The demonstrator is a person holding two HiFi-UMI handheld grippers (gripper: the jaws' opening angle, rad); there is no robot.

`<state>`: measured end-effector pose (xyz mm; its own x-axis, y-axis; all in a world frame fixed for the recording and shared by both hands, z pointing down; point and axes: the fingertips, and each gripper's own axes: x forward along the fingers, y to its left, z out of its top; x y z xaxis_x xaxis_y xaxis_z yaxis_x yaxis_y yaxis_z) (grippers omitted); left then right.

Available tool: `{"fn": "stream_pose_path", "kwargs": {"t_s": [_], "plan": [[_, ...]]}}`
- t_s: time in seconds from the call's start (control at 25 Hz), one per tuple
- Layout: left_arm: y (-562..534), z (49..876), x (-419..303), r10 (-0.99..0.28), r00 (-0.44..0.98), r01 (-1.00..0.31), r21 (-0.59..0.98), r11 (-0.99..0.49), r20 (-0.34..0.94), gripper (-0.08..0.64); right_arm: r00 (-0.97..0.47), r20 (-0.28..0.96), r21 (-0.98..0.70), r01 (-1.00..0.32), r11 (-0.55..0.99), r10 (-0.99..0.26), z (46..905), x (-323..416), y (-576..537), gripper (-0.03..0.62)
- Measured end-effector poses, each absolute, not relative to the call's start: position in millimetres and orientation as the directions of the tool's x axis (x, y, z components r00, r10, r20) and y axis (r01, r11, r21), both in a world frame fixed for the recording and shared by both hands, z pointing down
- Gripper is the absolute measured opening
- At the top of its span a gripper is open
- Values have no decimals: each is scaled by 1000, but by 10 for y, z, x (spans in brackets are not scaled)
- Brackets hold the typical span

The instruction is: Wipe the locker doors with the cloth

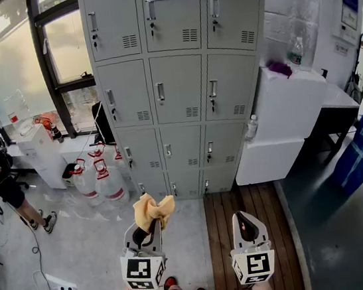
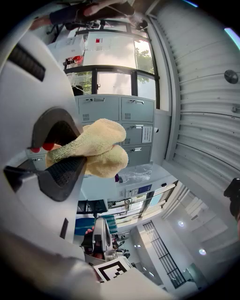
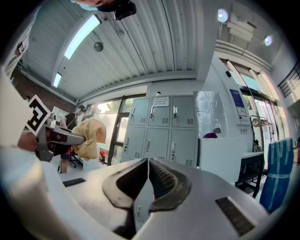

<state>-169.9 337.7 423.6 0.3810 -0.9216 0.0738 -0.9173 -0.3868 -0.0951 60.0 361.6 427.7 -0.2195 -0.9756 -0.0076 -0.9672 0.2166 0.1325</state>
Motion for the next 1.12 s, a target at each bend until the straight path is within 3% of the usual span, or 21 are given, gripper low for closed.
{"fn": "stream_pose_path", "kwargs": {"t_s": [0.64, 1.12], "plan": [[3146, 4316, -1650, -929, 360, -926, -90, -367, 87, 75, -239, -8, 114, -965, 236, -971, 4407, 629, 3306, 25], [1815, 4342, -1670, -926, 368, -923, -89, -375, 84, 75, -216, -7, 111, -971, 214, -976, 4490, 651, 2055, 25]]}}
